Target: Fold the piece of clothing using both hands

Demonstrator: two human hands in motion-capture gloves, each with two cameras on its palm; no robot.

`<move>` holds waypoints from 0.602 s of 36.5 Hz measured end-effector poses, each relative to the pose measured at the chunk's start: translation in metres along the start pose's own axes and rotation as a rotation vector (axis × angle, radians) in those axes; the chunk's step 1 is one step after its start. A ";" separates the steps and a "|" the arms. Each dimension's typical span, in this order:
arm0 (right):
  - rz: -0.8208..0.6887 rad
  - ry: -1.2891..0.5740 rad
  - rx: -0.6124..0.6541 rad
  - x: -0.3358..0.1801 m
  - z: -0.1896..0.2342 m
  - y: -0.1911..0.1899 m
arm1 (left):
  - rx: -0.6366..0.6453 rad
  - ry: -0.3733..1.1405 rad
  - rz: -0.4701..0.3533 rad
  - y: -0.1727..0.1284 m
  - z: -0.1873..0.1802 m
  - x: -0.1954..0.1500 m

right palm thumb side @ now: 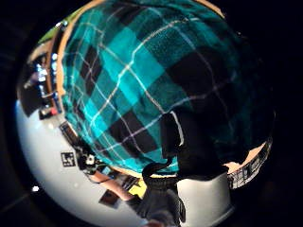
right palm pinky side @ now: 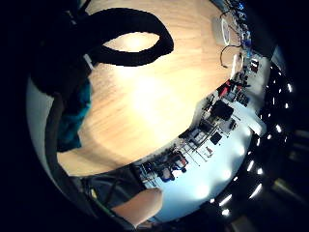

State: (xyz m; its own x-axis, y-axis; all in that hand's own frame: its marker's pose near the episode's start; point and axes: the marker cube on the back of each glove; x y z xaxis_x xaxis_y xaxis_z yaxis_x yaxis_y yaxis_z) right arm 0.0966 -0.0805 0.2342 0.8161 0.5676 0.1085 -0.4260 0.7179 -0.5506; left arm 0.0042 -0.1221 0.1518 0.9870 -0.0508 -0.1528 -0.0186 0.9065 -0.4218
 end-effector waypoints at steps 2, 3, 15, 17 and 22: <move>-0.007 0.002 0.002 -0.003 0.001 0.000 | -0.012 0.005 0.002 0.001 0.002 0.000; -0.025 0.001 -0.010 -0.005 0.001 0.003 | -0.004 0.010 -0.002 0.000 0.002 0.001; -0.207 -0.079 0.185 -0.035 -0.006 -0.001 | 0.021 0.019 -0.040 -0.003 0.003 0.001; -0.215 -0.081 0.191 -0.037 -0.005 0.000 | 0.025 0.016 -0.023 -0.003 0.002 0.002; -0.279 -0.100 0.222 -0.038 -0.005 0.002 | 0.008 -0.007 0.027 0.001 0.000 0.004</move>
State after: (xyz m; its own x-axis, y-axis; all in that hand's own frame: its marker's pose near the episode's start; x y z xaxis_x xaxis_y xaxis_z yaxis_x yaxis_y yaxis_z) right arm 0.0666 -0.1026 0.2253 0.8751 0.3668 0.3157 -0.2761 0.9141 -0.2970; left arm 0.0085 -0.1218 0.1507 0.9871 -0.0238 -0.1581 -0.0438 0.9108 -0.4106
